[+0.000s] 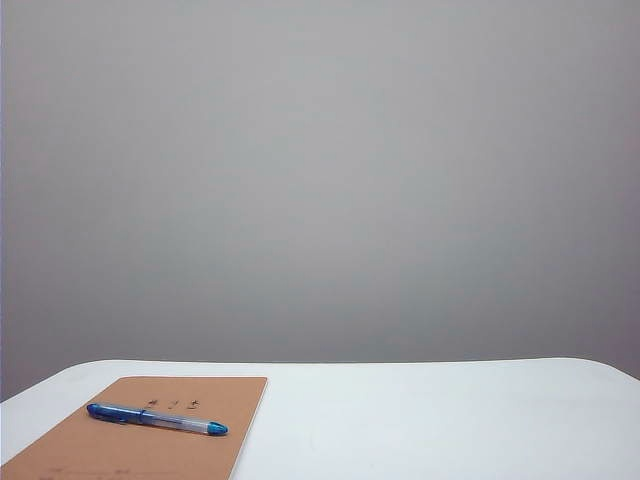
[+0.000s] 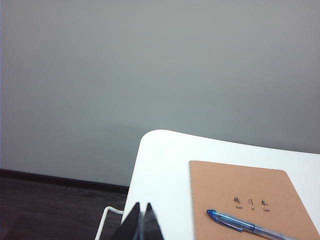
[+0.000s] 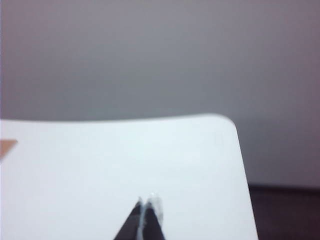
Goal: Pick up a pen on the table and place it on the notebook.
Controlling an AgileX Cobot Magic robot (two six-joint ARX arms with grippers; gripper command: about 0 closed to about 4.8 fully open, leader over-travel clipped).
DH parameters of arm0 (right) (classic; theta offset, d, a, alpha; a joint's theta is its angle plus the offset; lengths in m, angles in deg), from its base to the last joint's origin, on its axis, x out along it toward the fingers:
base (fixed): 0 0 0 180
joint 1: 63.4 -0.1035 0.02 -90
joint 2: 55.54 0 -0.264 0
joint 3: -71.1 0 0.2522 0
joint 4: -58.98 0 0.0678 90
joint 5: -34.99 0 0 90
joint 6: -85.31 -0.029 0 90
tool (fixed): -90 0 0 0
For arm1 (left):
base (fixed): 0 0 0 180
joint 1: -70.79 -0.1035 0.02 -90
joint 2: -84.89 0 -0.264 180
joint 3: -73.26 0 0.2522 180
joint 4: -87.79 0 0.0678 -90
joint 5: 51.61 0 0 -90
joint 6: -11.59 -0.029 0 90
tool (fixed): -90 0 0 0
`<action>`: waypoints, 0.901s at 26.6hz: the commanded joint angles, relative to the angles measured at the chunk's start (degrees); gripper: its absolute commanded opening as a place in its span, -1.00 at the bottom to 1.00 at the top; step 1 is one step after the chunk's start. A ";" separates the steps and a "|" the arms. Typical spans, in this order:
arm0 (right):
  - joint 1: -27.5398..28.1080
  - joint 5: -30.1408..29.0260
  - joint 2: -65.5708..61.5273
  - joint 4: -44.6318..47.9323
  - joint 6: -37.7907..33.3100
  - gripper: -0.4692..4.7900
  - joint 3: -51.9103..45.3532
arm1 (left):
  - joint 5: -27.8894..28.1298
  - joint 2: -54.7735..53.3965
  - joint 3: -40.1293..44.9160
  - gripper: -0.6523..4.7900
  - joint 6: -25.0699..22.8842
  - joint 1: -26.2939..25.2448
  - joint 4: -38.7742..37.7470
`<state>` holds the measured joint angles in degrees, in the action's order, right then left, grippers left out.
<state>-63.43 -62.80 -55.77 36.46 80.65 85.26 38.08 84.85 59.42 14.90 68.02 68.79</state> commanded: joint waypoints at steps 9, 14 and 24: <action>0.02 7.85 -0.33 -2.10 -1.92 -0.85 -0.35 | 1.22 -0.02 -0.26 -0.78 0.17 -0.09 -5.51; -0.04 7.67 -0.24 -1.73 -4.33 -0.85 -0.35 | 1.16 0.00 -0.26 -0.78 0.35 -0.09 -5.44; -0.02 7.67 -0.24 -1.70 -4.33 -0.85 -0.35 | 0.28 -0.02 -0.26 -0.78 0.76 -0.07 -5.42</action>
<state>-63.43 -55.19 -56.06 34.28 76.56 85.26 38.60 84.83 59.29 15.51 68.00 63.96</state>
